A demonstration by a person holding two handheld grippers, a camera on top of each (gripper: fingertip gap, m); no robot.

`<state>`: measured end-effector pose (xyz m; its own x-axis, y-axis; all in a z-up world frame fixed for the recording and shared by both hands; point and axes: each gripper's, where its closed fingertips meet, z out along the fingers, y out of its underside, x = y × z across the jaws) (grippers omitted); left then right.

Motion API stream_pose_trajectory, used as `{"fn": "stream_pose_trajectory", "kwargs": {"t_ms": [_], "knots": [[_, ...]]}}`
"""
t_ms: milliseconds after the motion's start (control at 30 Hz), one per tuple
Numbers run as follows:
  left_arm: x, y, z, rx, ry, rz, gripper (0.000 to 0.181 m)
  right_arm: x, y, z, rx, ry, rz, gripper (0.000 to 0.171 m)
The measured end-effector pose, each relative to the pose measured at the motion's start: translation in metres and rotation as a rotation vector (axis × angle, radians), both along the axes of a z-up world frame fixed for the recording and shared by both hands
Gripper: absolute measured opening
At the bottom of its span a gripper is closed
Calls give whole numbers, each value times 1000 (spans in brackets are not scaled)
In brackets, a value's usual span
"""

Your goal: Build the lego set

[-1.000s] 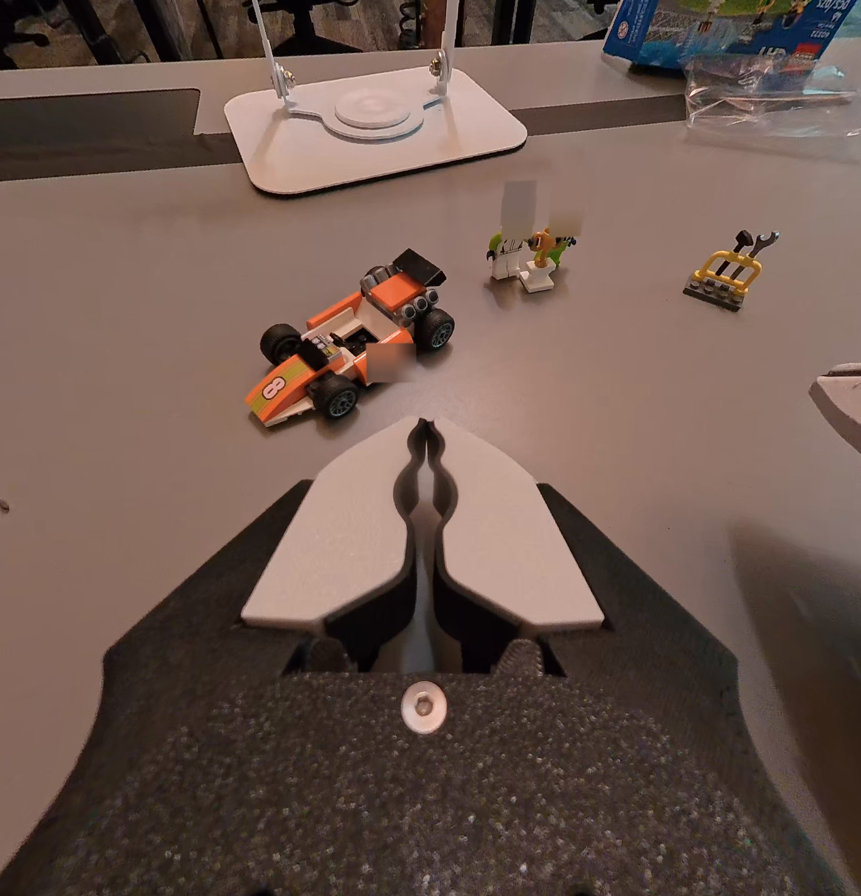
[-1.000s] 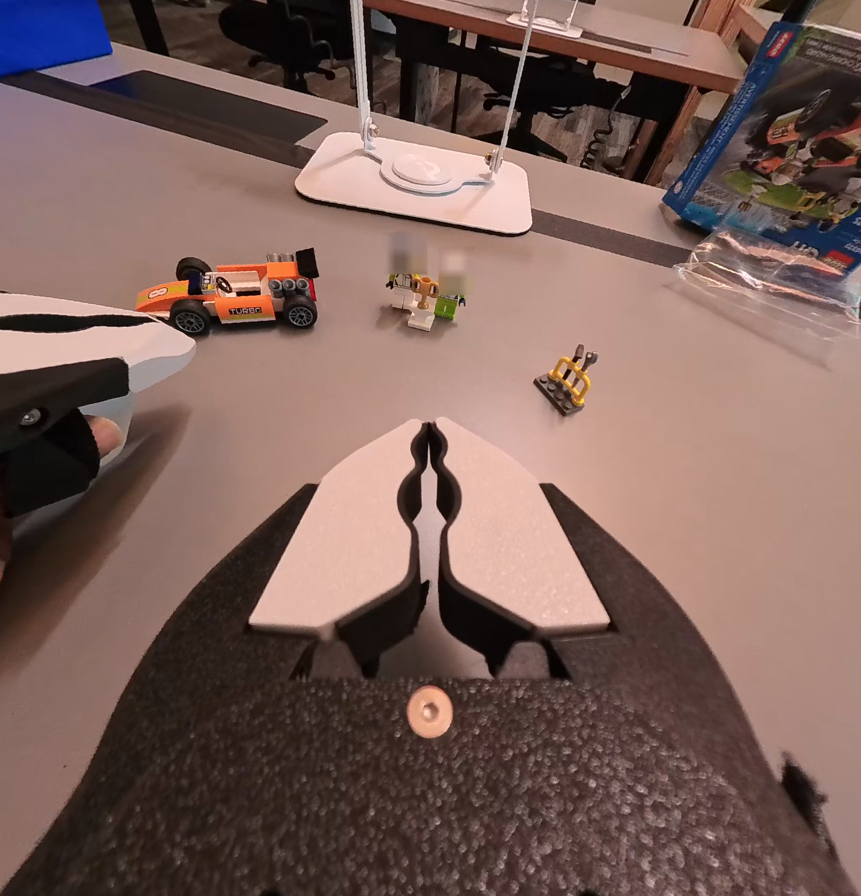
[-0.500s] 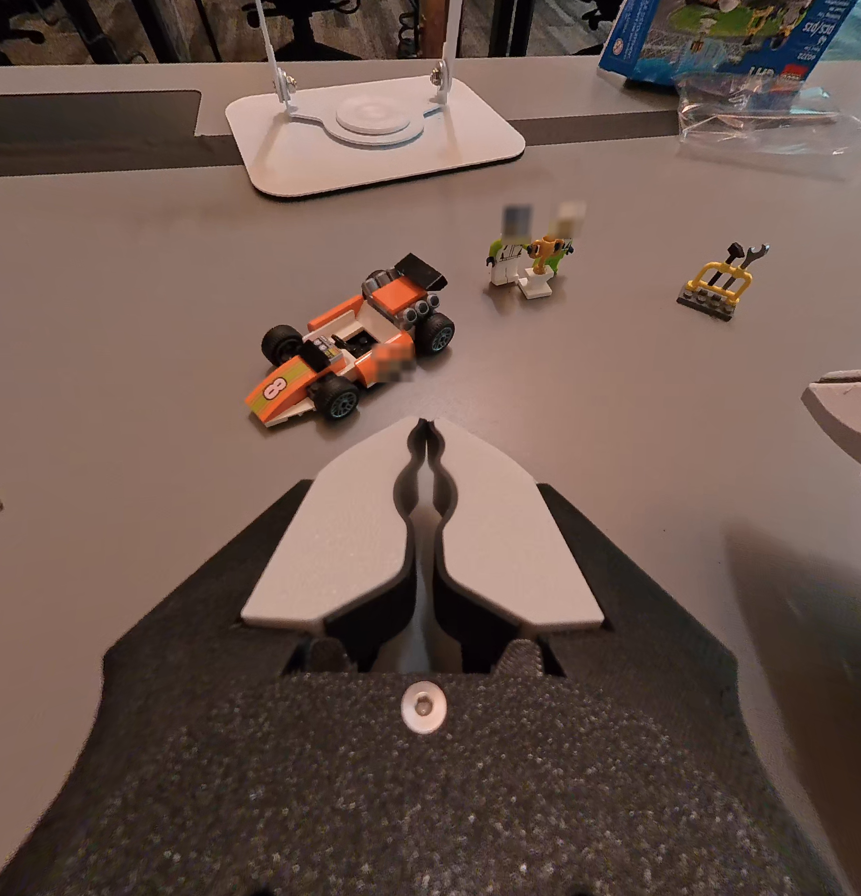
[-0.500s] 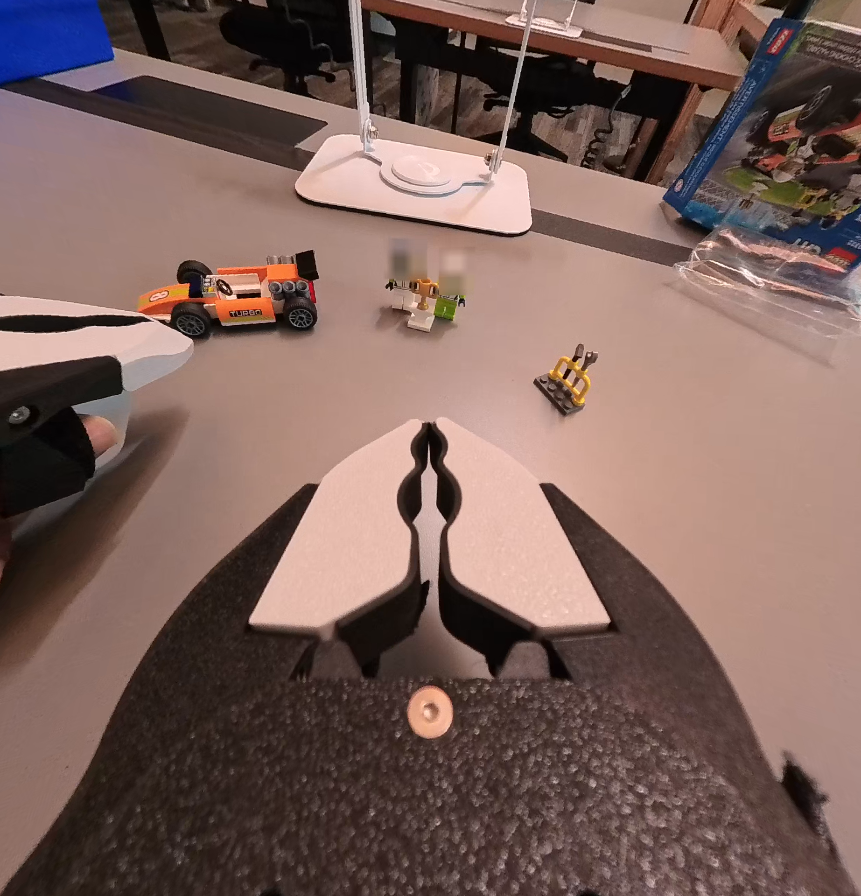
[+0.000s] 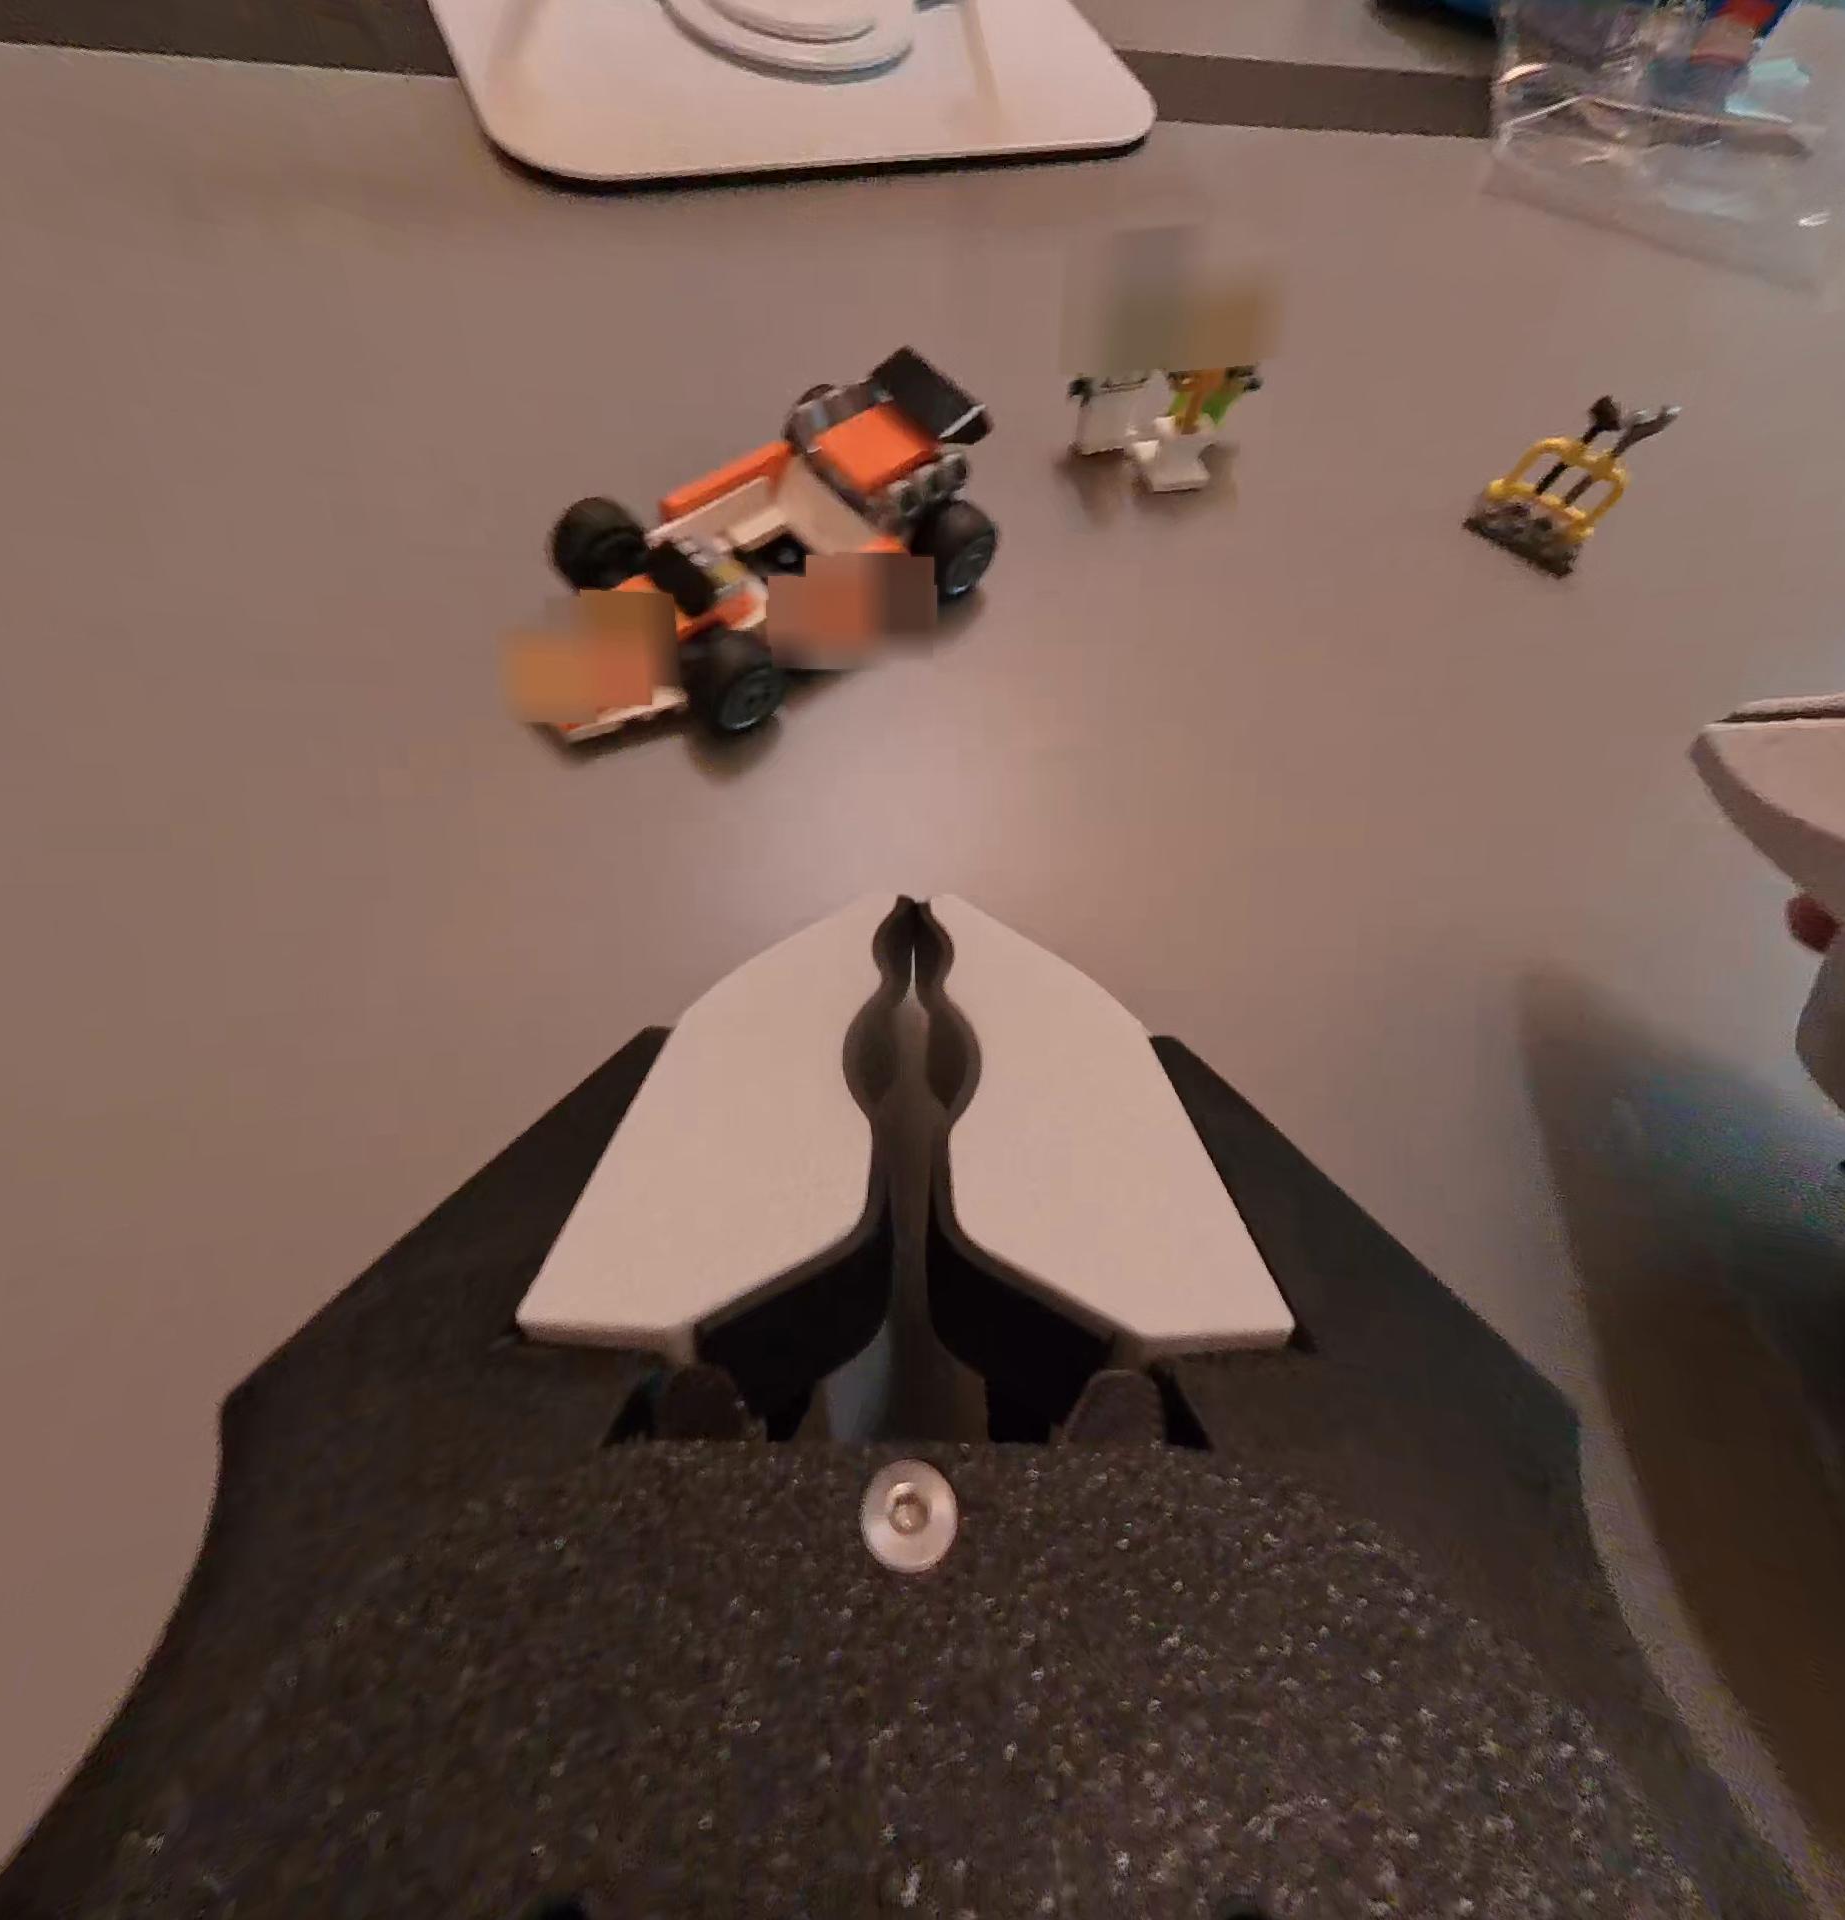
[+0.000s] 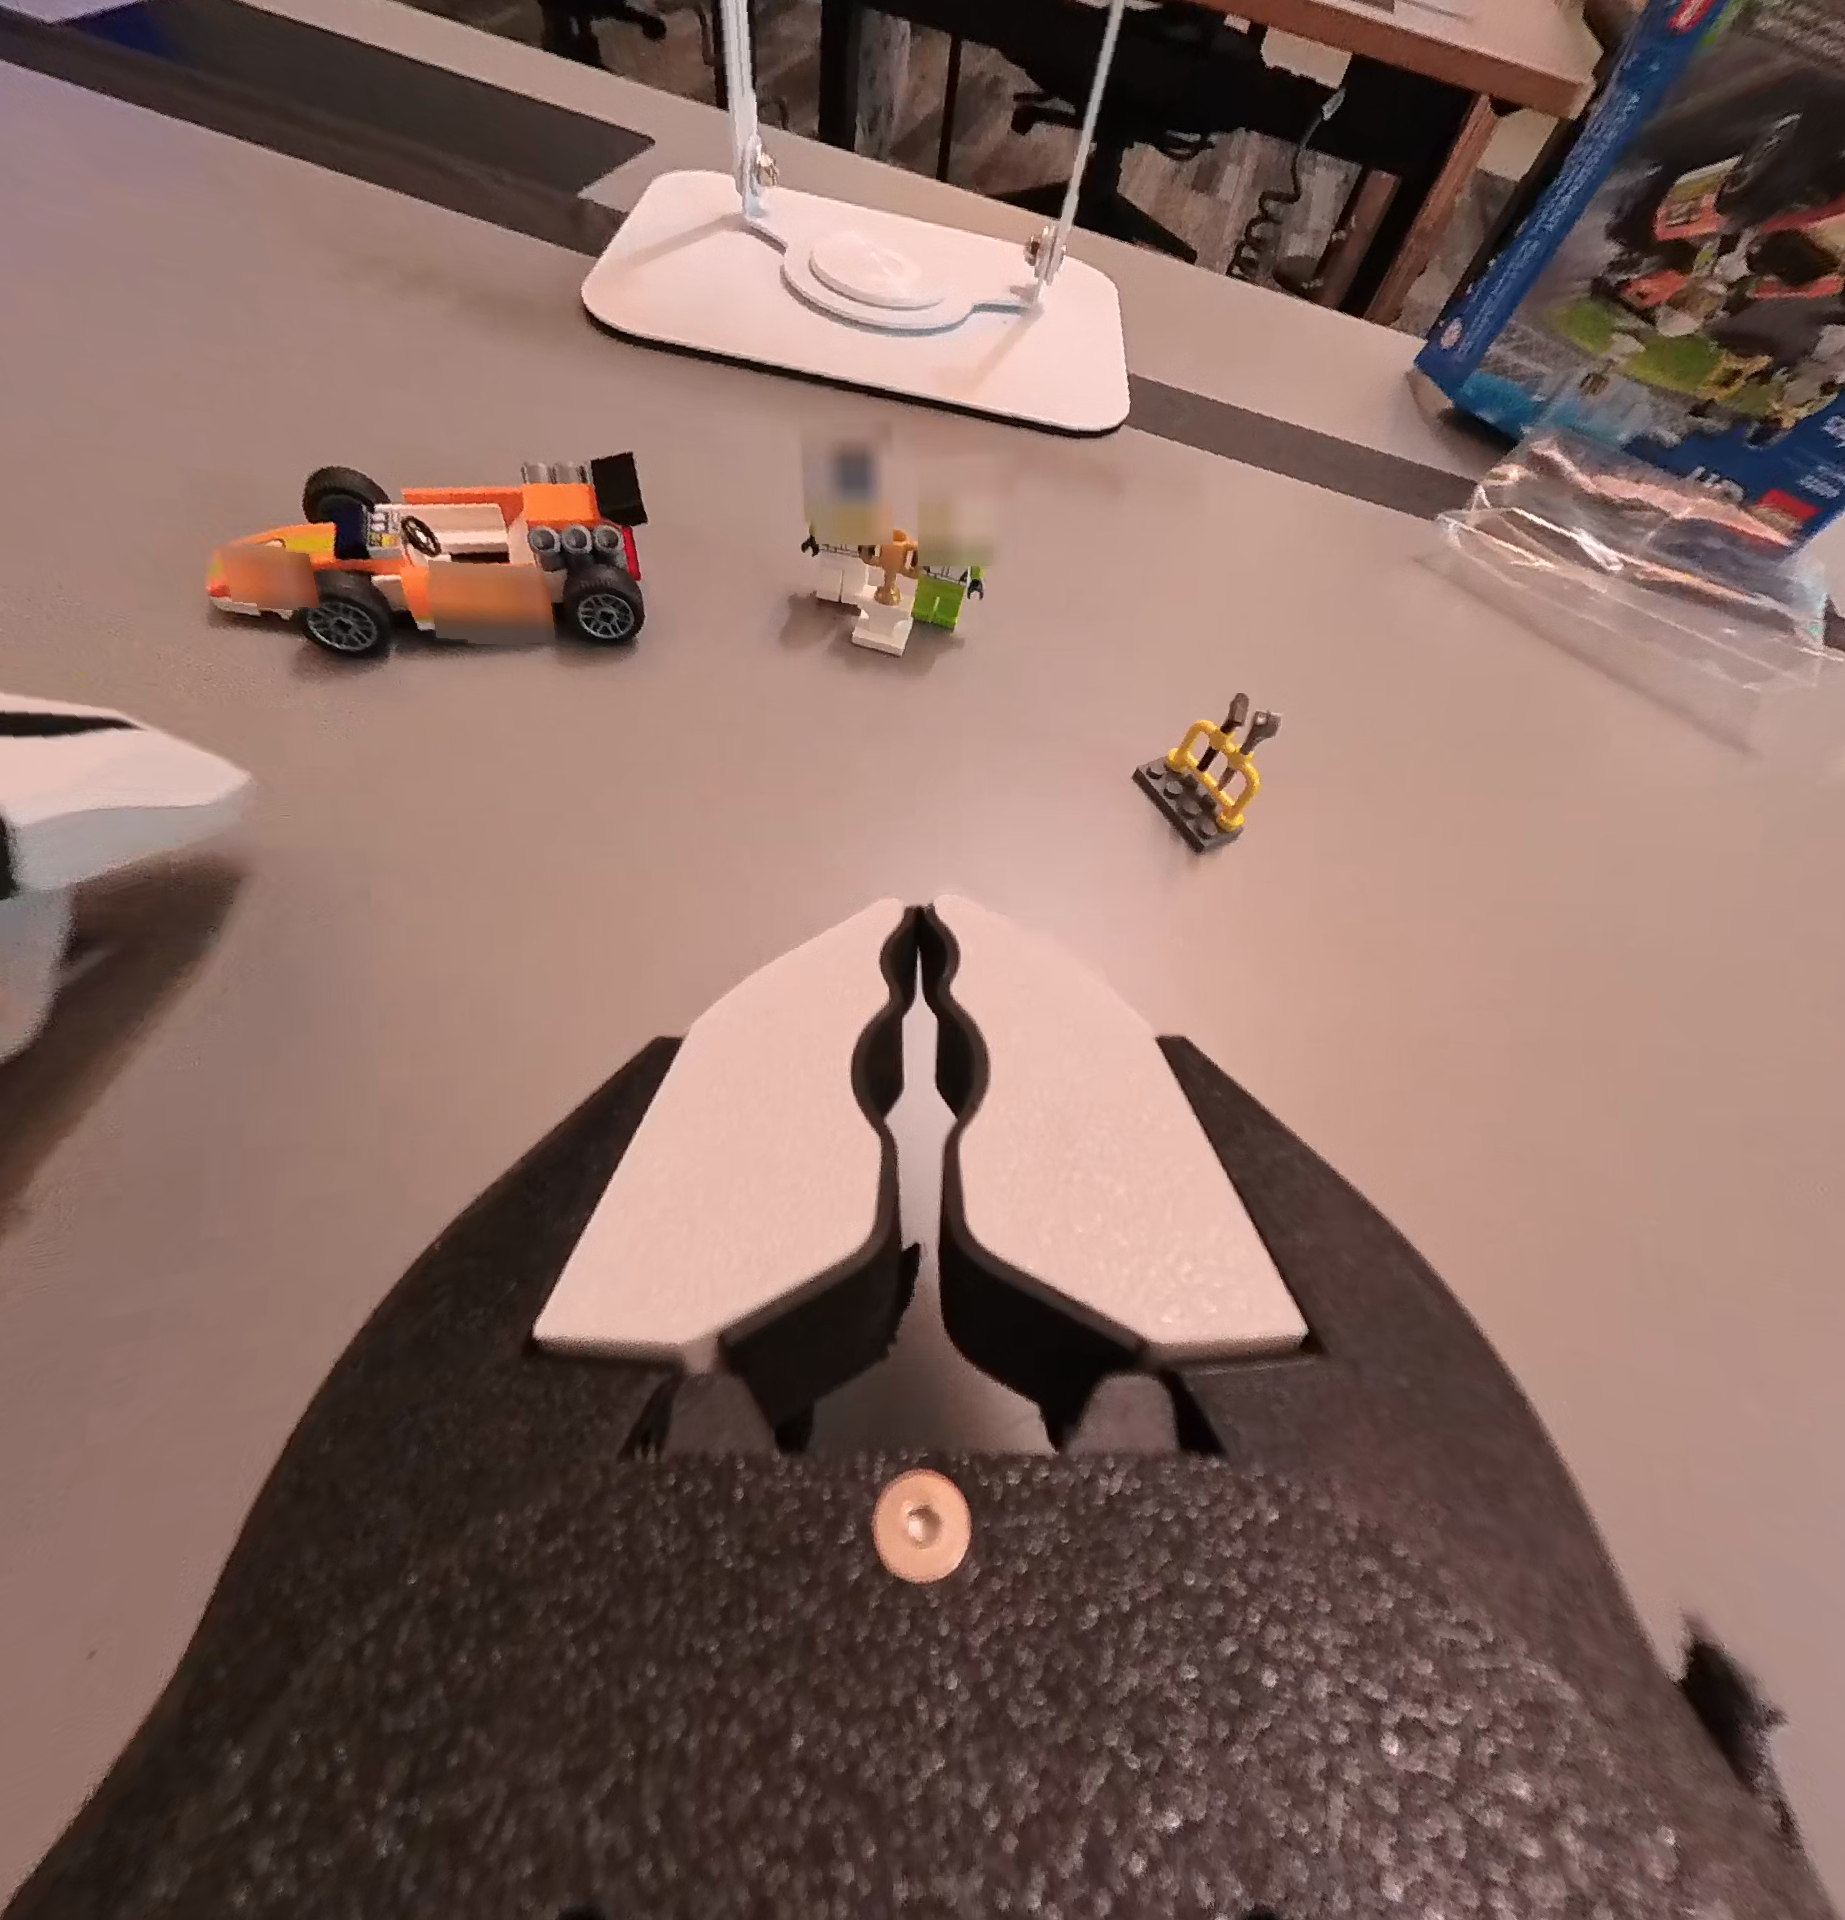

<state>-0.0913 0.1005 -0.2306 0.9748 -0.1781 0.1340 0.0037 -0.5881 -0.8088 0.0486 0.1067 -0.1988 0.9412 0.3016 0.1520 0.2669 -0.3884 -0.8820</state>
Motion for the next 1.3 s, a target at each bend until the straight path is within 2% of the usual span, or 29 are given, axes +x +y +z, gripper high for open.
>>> {"fn": "stream_pose_trajectory", "kwargs": {"t_ms": [167, 567, 733, 800, 1100, 1300], "knots": [[-26, -4, -1, -7, -14, 59, 0, 1, 0, -2, -2, -25, -12, 0], [-25, -3, 2, 17, 23, 54, 0, 1, -1, 1, 17, -30, -9, 0], [-25, 9, 13, 107, 94, 82, 0, 1, 4, 5, 18, 23, -5, 0], [-16, 16, 16, 137, 140, 81, 0, 3, 11, 5, 4, 35, -6, 0], [57, 30, 18, 154, 138, 16, 0, 21, 26, 9, 42, 4, 36, 0], [80, 34, 19, 157, 127, 13, 0, 35, 30, 9, 27, 38, 39, 0]]}}
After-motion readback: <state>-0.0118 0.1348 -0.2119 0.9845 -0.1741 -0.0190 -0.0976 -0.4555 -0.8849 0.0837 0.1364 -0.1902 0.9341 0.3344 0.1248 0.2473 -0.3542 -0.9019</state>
